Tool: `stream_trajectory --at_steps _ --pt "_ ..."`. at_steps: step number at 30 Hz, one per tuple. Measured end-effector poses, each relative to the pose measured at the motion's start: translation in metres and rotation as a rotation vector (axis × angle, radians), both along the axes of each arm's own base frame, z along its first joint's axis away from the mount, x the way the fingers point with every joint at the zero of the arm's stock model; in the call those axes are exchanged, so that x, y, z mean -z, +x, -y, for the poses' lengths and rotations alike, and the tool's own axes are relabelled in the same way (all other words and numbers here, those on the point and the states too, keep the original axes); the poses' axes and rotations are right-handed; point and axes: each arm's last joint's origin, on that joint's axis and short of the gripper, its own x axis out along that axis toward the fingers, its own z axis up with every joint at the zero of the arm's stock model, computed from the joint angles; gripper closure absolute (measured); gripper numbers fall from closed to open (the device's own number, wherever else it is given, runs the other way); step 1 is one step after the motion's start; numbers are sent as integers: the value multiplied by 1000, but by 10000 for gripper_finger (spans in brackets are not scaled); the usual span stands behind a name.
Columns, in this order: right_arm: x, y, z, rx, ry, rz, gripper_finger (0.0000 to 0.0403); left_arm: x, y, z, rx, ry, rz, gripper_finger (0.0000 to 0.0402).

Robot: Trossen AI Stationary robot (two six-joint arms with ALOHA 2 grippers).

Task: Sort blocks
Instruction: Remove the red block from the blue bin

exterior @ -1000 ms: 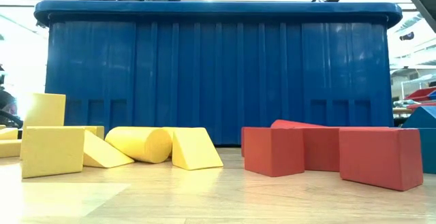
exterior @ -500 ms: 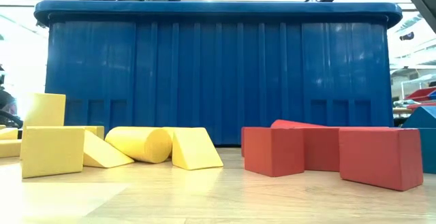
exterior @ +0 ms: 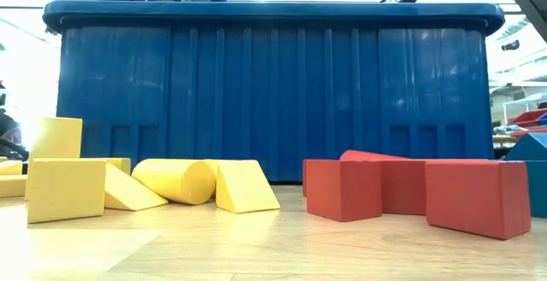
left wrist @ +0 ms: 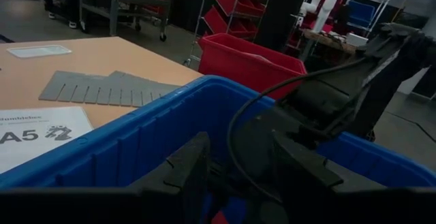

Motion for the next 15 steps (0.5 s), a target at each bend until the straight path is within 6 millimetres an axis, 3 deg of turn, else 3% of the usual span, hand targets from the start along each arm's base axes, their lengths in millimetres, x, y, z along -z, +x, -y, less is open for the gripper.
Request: stream_trajectory --at_steps 7,15 --pt "18 1 7 -43 21 -34 137 0 0 0 -1 1 1 238" --pt "12 1 3 14 52 -4 290 0 0 0 0 1 1 238"
